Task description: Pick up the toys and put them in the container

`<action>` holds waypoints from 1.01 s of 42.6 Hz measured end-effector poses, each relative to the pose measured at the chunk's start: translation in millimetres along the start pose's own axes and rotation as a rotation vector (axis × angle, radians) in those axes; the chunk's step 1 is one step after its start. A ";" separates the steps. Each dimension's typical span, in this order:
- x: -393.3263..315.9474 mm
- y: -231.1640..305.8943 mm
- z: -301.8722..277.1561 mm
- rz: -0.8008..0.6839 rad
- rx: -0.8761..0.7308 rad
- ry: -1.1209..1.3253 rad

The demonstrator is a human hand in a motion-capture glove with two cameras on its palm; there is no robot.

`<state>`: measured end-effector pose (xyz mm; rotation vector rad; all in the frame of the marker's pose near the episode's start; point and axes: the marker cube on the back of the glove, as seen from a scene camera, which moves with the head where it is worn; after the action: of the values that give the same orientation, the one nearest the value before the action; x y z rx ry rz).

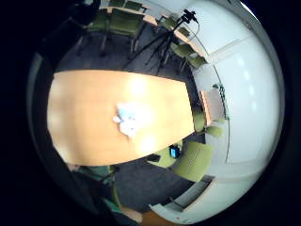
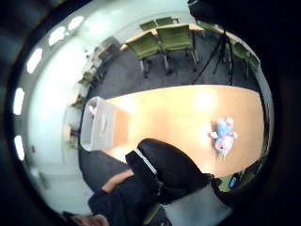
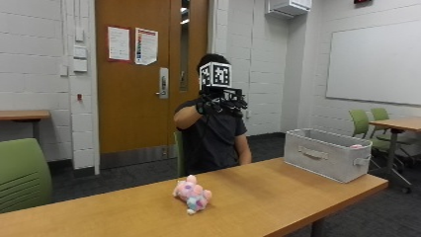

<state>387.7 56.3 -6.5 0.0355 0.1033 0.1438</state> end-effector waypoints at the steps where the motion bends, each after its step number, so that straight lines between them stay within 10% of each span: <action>1: 5.2 1.7 3.7 0.010 -0.005 0.002; 43: 113.7 49.8 261.0 0.255 -0.387 -0.124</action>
<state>520.1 114.7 243.6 -0.3292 -0.0549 0.4138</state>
